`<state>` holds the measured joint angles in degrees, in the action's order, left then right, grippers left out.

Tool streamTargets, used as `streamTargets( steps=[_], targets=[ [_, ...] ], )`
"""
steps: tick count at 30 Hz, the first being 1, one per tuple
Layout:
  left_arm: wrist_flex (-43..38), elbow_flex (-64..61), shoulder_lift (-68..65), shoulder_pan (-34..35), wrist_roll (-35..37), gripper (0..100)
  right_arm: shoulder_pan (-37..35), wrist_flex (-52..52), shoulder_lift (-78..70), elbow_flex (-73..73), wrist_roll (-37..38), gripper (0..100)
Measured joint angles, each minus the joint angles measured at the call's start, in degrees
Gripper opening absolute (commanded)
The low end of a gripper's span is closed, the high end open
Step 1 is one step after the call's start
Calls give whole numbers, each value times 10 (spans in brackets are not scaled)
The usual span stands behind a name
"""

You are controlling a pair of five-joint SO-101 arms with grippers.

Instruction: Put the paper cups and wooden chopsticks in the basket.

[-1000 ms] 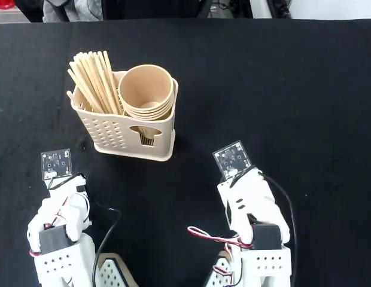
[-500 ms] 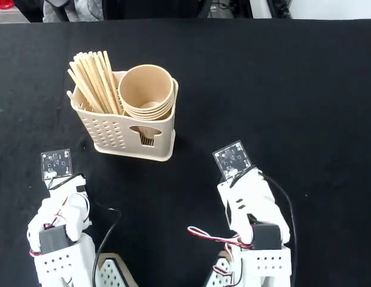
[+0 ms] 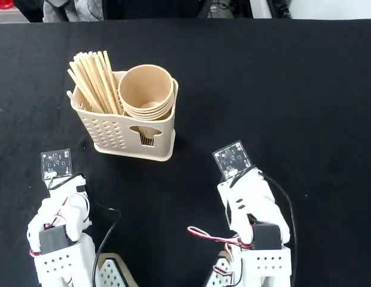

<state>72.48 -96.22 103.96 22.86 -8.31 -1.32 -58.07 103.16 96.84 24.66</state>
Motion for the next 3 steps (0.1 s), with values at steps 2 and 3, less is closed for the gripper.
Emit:
streamTargets(
  steps=[2, 3],
  targets=[
    [0, 0, 0, 0, 0, 30, 0, 0, 0, 0, 0, 15],
    [0, 0, 0, 0, 0, 30, 0, 0, 0, 0, 0, 15]
  ],
)
